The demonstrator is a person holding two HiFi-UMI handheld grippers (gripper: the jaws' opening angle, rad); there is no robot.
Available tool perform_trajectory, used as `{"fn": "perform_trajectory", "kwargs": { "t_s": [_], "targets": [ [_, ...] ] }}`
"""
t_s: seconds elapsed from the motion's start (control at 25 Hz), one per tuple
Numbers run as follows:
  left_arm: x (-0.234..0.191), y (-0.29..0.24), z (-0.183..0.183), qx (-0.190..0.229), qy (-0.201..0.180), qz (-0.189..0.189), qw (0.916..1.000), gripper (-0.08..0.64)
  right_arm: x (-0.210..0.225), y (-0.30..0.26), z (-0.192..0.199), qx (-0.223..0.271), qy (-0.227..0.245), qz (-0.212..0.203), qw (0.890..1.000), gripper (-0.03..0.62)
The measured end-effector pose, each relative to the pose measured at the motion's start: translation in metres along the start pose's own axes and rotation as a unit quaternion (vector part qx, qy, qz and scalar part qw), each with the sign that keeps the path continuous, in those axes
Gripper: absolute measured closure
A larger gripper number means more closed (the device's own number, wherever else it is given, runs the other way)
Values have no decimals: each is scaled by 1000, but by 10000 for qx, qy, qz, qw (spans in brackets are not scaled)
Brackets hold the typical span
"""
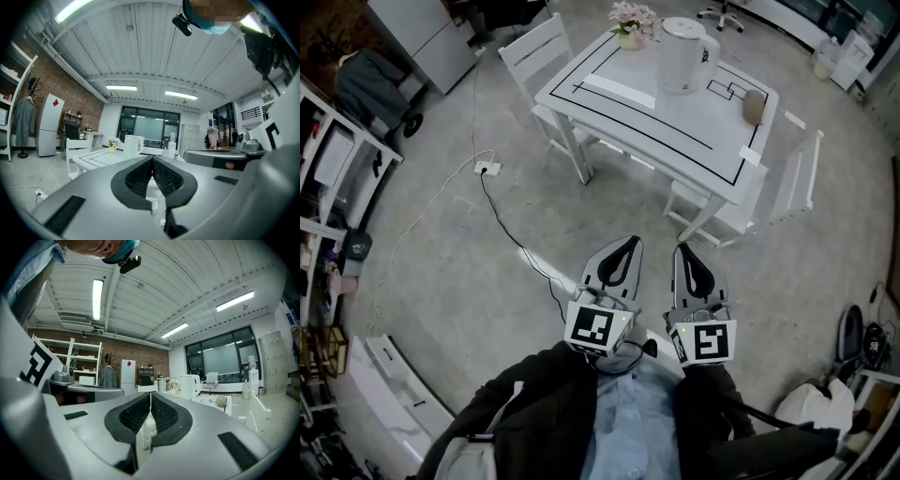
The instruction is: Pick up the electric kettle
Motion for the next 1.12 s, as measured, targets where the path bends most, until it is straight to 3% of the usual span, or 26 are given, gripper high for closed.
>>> {"fn": "perform_trajectory", "kwargs": {
  "t_s": [0.52,1.12],
  "targets": [
    [-94,-61,-67,289,78,478,9984,554,3,-118,-48,104,290,428,9986,575],
    [-137,-136,-60,11,40,350,9994,554,49,-195,-24,47,246,531,9983,575]
  ]
}}
Point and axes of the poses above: the fingertips, and each gripper's own axes: y backward along the fingers, x to its right, z out of its underside, the point moved 6 cm from there along y, backward along the fingers, and after that the axes turned 13 degrees about y, right-handed, at the moved point
